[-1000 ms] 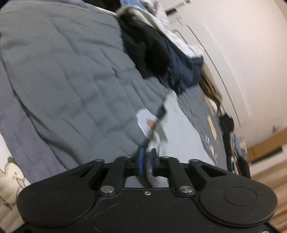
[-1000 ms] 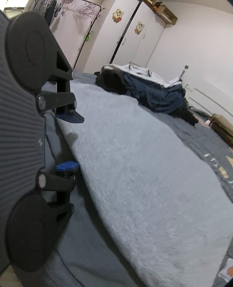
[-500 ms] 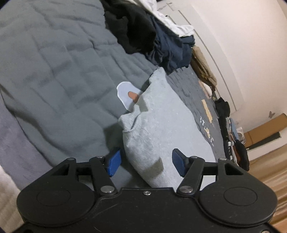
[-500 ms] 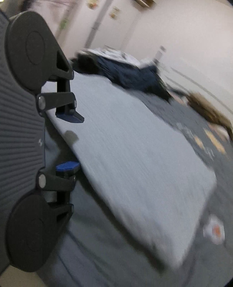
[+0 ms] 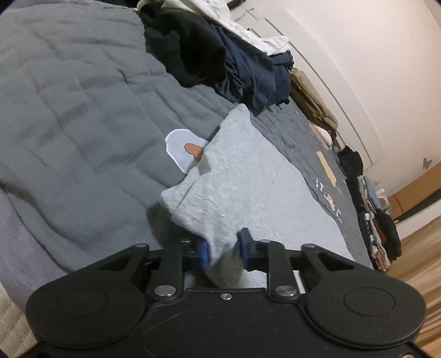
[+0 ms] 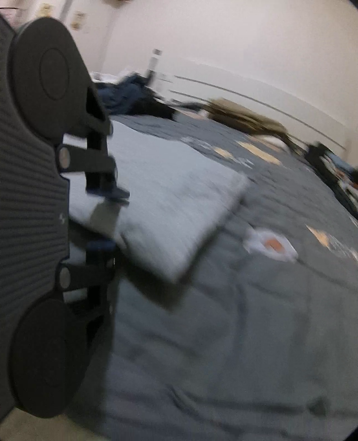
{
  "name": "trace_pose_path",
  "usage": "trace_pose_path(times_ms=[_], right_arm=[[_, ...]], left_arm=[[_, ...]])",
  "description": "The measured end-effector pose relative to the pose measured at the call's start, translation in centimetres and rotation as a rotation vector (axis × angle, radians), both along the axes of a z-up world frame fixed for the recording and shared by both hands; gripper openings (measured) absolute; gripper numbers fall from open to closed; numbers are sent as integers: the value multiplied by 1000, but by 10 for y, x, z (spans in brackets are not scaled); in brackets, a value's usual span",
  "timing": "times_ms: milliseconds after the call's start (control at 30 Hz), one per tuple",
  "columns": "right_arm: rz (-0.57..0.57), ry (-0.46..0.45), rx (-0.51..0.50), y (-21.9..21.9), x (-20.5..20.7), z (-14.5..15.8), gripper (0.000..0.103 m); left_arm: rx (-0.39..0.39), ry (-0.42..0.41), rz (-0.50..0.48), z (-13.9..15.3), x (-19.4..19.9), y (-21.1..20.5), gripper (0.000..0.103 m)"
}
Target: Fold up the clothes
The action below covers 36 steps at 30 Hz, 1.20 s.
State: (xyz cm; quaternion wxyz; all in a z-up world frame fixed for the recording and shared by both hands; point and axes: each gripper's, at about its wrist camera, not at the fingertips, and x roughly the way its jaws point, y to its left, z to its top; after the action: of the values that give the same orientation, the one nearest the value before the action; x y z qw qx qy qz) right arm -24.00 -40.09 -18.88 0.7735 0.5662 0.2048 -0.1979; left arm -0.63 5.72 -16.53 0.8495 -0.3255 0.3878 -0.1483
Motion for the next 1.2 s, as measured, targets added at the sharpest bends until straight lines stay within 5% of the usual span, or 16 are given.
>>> trace_pose_path(times_ms=[200, 333, 400, 500, 767, 867, 1000, 1200], right_arm=[[-121, 8, -5, -18, -15, -5, 13], [-228, 75, -175, -25, -28, 11, 13], [-251, 63, -173, -36, -36, 16, 13], [-181, -17, -91, -40, -38, 21, 19], [167, -144, -143, 8, 7, 42, 41], [255, -110, -168, 23, 22, 36, 41], [329, 57, -222, 33, 37, 27, 41], [230, 126, -231, 10, 26, 26, 41]], left_arm=[[16, 10, 11, 0, -1, -2, 14], [17, 20, 17, -2, -1, -2, 15], [12, 24, 19, -3, -1, -1, 15], [14, 29, 23, -2, -1, -2, 16], [26, 27, 16, -2, -1, -5, 29], [39, 15, 12, -2, -2, -7, 30], [36, 0, 8, -1, -3, -9, 36], [45, -1, 6, -1, -2, -8, 36]])
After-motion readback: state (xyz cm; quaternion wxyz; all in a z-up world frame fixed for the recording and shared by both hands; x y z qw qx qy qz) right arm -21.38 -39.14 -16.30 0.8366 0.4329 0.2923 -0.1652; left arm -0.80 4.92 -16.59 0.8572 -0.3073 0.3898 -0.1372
